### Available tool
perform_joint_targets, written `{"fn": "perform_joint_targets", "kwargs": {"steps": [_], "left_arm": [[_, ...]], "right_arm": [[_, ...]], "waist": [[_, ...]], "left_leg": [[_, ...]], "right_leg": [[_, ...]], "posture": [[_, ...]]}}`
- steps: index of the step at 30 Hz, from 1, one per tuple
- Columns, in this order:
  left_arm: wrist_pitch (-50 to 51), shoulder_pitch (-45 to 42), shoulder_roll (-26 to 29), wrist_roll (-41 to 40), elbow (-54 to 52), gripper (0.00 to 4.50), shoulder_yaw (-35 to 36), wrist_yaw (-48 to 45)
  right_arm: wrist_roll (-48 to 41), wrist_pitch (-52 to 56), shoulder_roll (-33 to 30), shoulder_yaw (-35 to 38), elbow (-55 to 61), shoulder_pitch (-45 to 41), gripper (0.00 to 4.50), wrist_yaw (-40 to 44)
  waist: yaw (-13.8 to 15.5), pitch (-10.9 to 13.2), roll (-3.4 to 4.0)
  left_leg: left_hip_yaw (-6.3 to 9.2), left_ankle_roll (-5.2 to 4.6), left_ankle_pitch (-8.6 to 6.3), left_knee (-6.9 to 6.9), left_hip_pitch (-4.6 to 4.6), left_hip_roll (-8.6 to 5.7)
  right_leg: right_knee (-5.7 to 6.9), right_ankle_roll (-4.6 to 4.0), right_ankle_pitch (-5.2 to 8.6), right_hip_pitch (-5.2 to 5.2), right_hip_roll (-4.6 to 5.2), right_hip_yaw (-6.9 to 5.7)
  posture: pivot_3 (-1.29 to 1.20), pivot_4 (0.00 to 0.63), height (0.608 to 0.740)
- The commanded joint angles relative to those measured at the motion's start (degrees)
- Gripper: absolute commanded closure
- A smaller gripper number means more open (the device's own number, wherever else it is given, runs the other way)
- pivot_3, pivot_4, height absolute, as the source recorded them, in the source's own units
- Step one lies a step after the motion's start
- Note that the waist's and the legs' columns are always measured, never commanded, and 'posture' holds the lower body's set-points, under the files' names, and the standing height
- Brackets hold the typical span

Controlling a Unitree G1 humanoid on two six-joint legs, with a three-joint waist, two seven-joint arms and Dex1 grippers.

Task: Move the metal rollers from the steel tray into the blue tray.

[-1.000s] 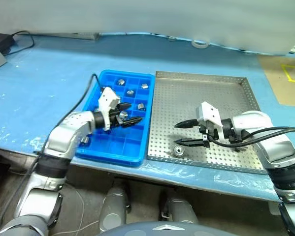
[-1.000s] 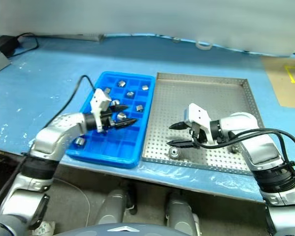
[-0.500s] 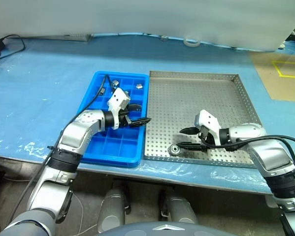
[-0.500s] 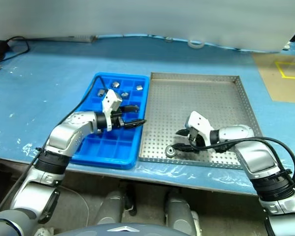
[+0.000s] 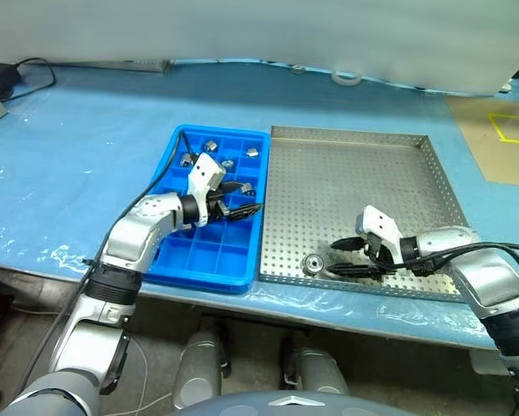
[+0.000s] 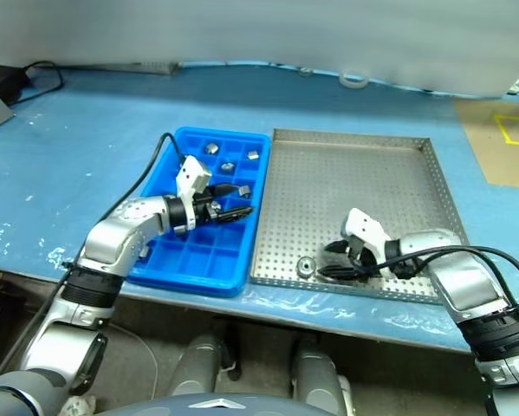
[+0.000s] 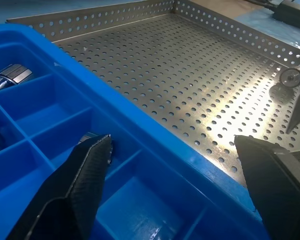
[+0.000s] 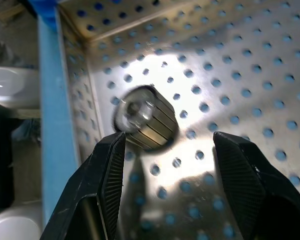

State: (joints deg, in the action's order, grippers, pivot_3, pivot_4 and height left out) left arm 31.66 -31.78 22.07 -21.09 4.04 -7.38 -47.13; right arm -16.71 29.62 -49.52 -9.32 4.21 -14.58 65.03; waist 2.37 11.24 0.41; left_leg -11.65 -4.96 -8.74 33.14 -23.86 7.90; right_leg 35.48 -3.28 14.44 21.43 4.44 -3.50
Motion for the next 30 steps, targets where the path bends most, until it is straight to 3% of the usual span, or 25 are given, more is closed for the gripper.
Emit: {"fn": "perform_joint_targets", "kwargs": {"steps": [1, 8, 12, 30], "left_arm": [[-1.23, -0.54, -0.55, 0.33, -1.49, 0.33, 0.64, 0.56], [-1.52, -0.04, -0.67, 0.29, -1.24, 0.33, 1.02, 0.36], [-1.88, 0.15, -0.28, 0.41, -0.88, 0.33, 1.1, -0.01], [-3.75, 0.7, -0.66, 1.58, 1.73, 0.33, 0.72, -0.53]], "right_arm": [[2.25, -8.47, 1.25, 0.24, -6.58, -1.42, 1.61, 1.61], [7.04, -22.83, 5.0, -1.99, -20.48, -1.22, 1.61, 3.33], [6.7, -25.02, 5.39, -1.7, -21.61, -1.34, 1.61, 5.22], [4.96, -36.98, 7.25, 1.56, -26.3, -2.89, 1.61, 11.6]], "waist": [[-0.03, -0.01, 0.01], [-0.25, -0.05, -0.07], [-0.16, -0.06, -0.08], [-0.35, -0.08, -0.1]], "left_leg": [[0.0, 0.0, 0.0, 0.0, 0.02, 0.0], [0.0, -0.03, -0.03, -0.02, 0.48, 0.02], [0.0, -0.02, -0.03, -0.02, 0.87, 0.02], [-0.01, -0.23, -0.21, -0.18, 0.51, 0.01]], "right_leg": [[0.0, 0.0, 0.0, -0.01, 0.0, 0.0], [-0.04, 0.0, 0.0, -0.47, 0.0, -0.01], [-0.12, 0.03, 0.02, -0.84, 0.0, -0.01], [-0.55, -0.01, 0.0, -0.67, -0.01, -0.03]], "posture": [[-0.16, 0.15, 0.74], [-0.16, 0.15, 0.74], [-0.16, 0.15, 0.74], [-0.15, 0.15, 0.74]]}}
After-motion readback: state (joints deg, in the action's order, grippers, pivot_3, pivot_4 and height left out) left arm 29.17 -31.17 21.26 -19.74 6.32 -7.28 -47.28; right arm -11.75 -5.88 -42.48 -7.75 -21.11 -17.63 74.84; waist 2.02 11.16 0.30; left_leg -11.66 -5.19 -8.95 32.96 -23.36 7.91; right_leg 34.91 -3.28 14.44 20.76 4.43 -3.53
